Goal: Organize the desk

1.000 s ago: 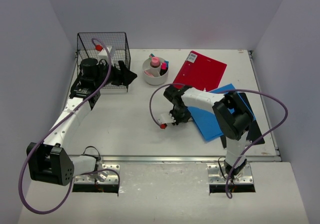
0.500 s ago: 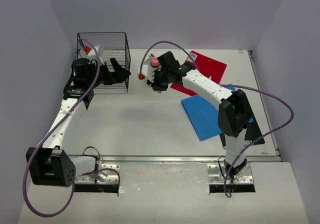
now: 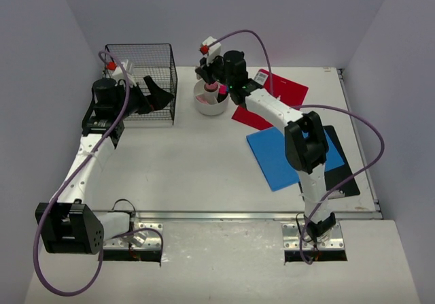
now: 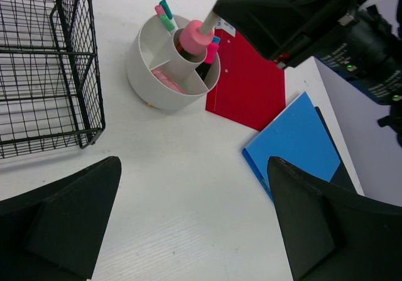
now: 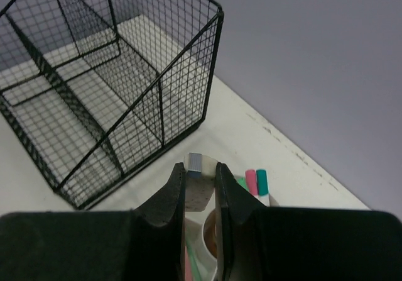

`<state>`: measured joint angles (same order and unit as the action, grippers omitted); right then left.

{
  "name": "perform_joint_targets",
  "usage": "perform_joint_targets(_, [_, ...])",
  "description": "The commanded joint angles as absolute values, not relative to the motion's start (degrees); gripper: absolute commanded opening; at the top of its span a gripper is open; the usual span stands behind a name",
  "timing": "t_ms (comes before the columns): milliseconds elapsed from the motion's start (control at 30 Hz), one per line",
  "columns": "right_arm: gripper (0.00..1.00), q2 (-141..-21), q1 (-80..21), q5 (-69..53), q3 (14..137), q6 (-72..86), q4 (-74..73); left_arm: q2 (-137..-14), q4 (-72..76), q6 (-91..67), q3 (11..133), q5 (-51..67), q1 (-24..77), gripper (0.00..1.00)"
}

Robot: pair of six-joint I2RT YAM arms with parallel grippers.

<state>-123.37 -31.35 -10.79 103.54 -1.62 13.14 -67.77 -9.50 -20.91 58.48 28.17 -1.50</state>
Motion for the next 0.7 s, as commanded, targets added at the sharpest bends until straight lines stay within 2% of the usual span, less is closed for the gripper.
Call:
perform_joint_targets(0, [0.00,-127.3,-31.8,-6.5,105.3,3.6,25.7,-66.4,-6.4,-23.2,58.1,29.7,-2.4,1.00])
perform_joint_targets(300, [0.00,-131.6,-31.8,-6.2,105.0,2.6,31.7,-66.2,-6.4,-23.5,57.0,30.7,-3.7,1.00])
perform_joint_targets(667, [0.06,-133.5,-31.8,-7.7,104.5,-1.1,32.1,-67.0,-6.2,-23.6,56.7,31.6,-4.4,1.00])
